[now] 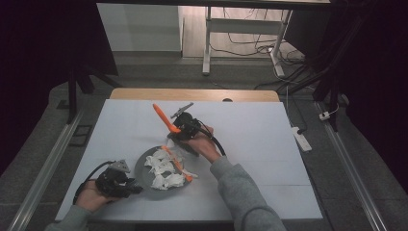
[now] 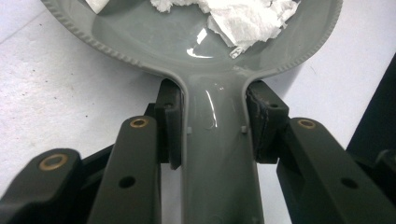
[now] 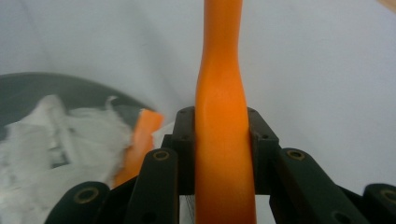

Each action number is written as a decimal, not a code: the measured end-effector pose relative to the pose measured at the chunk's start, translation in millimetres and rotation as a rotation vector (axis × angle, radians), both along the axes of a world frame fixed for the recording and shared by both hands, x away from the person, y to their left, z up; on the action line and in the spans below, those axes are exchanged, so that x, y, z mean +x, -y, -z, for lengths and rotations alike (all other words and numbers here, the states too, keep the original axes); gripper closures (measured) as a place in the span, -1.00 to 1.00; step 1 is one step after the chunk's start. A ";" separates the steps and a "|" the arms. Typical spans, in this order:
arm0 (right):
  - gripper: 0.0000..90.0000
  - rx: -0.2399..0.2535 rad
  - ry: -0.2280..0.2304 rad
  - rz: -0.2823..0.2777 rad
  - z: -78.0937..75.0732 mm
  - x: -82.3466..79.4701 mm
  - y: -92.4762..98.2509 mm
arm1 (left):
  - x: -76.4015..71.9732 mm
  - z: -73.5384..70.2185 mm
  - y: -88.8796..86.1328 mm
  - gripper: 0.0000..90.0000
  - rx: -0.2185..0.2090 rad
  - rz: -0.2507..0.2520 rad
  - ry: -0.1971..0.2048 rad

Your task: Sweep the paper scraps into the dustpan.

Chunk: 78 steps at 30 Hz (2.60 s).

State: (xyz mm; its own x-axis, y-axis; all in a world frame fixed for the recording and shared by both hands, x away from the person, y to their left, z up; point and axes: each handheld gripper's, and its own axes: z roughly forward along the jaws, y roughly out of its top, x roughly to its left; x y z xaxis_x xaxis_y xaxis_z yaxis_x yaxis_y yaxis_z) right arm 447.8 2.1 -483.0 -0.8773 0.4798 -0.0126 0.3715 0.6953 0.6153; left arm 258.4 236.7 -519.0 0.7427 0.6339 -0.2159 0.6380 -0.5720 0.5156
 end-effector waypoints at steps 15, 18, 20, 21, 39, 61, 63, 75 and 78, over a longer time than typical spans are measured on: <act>0.56 0.068 -0.021 -0.122 -5.8 -52.4 -10.6 | -0.2 -1.4 2.1 0.37 0.001 -0.005 0.008; 0.56 0.098 -0.019 -0.135 -9.4 -57.4 -9.8 | -0.1 -1.6 2.5 0.37 0.003 -0.004 0.008; 0.56 0.114 -0.006 -0.134 -13.9 -58.5 -6.4 | -0.2 -1.6 2.3 0.37 0.001 -0.003 0.007; 0.56 0.128 0.007 -0.127 -16.7 -58.2 -3.7 | -0.4 -1.4 2.6 0.37 0.000 -0.006 0.008; 0.56 0.159 0.071 0.129 -27.2 -51.5 62.6 | -0.9 -2.1 3.0 0.37 0.004 0.004 0.010; 0.57 0.128 0.001 0.149 3.6 -69.5 33.9 | -2.7 -2.8 9.1 0.37 0.010 0.023 0.013; 0.56 0.124 -0.002 0.135 4.4 -72.4 26.6 | -2.6 -2.7 9.2 0.37 0.012 0.026 0.013; 0.56 0.217 -0.077 0.054 -1.7 -89.9 -10.3 | -2.6 -2.0 9.8 0.37 0.010 0.019 0.013; 0.56 0.235 -0.093 0.030 -2.0 -93.5 -16.7 | -2.6 -1.5 9.2 0.37 0.009 0.021 0.013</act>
State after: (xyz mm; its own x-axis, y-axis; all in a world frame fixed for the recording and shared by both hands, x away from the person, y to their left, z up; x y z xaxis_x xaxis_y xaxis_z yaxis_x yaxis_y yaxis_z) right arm 354.3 18.8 -481.0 -0.8548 0.4858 0.1823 0.4521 0.5248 0.7212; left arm 255.8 227.5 -517.5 0.7585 0.6202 -0.2000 0.6190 -0.5899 0.5184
